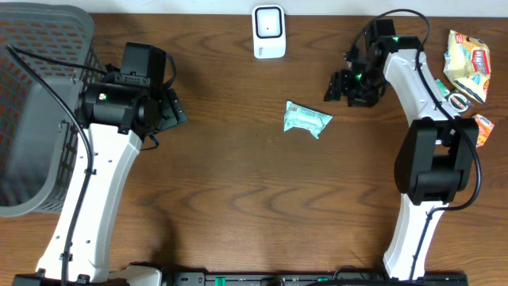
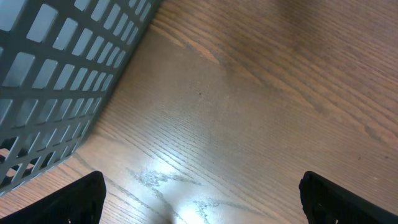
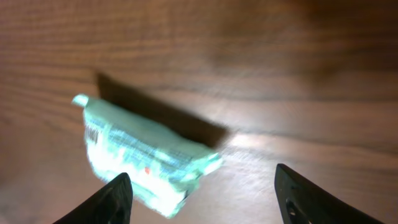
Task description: Scan the item barcode
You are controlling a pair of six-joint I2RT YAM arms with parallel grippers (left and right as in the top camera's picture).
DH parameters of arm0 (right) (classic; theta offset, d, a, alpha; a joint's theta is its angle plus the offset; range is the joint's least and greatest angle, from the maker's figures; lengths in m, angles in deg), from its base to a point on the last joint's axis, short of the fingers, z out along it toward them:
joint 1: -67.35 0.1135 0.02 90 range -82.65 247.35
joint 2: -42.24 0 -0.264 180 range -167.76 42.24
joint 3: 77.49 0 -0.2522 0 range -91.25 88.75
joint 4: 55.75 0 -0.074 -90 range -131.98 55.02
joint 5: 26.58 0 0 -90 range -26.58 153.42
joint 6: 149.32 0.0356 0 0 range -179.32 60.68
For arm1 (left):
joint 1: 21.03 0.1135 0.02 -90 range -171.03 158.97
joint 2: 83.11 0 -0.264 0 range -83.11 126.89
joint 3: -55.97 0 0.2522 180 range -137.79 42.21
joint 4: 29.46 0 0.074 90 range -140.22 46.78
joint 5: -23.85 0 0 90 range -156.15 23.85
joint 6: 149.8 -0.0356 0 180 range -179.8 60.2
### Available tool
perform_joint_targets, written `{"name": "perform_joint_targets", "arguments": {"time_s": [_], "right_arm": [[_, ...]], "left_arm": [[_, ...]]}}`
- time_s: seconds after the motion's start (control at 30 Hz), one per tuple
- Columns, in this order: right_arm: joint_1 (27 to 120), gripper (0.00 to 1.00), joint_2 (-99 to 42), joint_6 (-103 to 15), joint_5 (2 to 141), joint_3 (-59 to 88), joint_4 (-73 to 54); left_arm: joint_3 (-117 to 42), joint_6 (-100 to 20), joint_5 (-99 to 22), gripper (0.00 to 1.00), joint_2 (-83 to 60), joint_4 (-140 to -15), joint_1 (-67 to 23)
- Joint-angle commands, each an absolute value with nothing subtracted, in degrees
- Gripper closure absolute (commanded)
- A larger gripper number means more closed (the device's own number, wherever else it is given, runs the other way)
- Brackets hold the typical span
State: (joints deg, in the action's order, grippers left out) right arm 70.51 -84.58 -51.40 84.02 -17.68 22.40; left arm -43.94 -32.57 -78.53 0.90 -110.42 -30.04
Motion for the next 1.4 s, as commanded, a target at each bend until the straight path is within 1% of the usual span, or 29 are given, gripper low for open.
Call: {"name": "perform_joint_targets", "arguments": {"time_s": [0.0,0.1,0.13,0.23,0.37,0.43,0.47,0.5,0.53,0.57,0.6,0.63,0.73,0.93,0.97,1.0,1.13,1.37], "right_arm": [[71.12,0.28,-84.43,-52.32,87.8,-15.47,22.68],[71.6,0.22,-84.43,-52.01,89.27,-11.08,20.1],[71.74,0.22,-84.43,-51.97,91.87,-8.78,18.35],[71.82,0.22,-84.43,-49.65,95.37,-4.19,14.07],[72.81,0.22,-84.43,-44.08,95.5,3.08,5.85],[73.11,0.26,-84.43,-42.44,95.5,4.92,3.1],[73.4,0.33,-84.43,-40.86,95.5,6.52,0.32],[73.48,0.37,-84.43,-40.58,95.5,7.06,-0.77],[73.57,0.51,-84.43,-40.43,95.5,7.5,-1.73],[73.66,0.77,-84.43,-40.47,95.48,7.72,-2.7],[73.68,0.95,-84.43,-40.47,95.5,7.72,-3.24],[73.68,0.99,-84.41,-40.45,95.67,7.7,-3.75],[72.92,0.99,-84.39,-42.26,102.82,6.58,-5.25],[67.67,0.99,-83.05,-50.92,132.81,1.82,-7.66],[66.18,0.99,-82.11,-52.38,140.52,0.55,-8.34],[65.44,0.99,-81.17,-52.75,141.79,-0.24,-8.42],[65.11,0.99,-78.0,-53.89,139.12,-0.57,-9.67],[68.11,0.99,-71.25,-54.28,120.87,-0.57,-10.22]], "left_arm": [[-43.89,-32.05,-79.3,0.02,1.14,-110.66,-29.82],[-43.89,-32.05,-79.28,0.02,1.14,-110.66,-29.82],[-43.89,-32.05,-79.3,0.03,1.14,-110.66,-29.82],[-43.89,-32.05,-79.3,0.02,1.14,-110.66,-29.82],[-43.89,-32.05,-79.3,0.02,1.14,-110.66,-29.82],[-43.89,-32.05,-79.28,0.02,1.14,-110.66,-29.82],[-43.89,-32.05,-79.3,0.02,1.14,-110.66,-29.82],[-43.89,-32.05,-79.28,0.02,1.14,-110.66,-29.82],[-43.89,-32.05,-79.3,0.02,1.14,-110.66,-29.82],[-43.89,-32.05,-79.3,0.02,1.14,-110.66,-29.82],[-43.89,-32.05,-79.3,0.03,1.14,-110.66,-29.82],[-43.89,-32.05,-79.28,0.02,1.14,-110.66,-29.82],[-43.89,-32.05,-79.3,0.02,1.14,-110.66,-29.82],[-43.89,-32.05,-79.3,0.02,1.14,-110.66,-29.82],[-43.89,-32.05,-79.28,0.02,1.14,-110.66,-29.82],[-43.89,-32.05,-79.28,0.02,1.14,-110.66,-29.82],[-43.89,-32.05,-79.28,0.02,1.14,-110.66,-29.82],[-43.89,-32.05,-79.3,0.02,1.14,-110.66,-29.82]]}}
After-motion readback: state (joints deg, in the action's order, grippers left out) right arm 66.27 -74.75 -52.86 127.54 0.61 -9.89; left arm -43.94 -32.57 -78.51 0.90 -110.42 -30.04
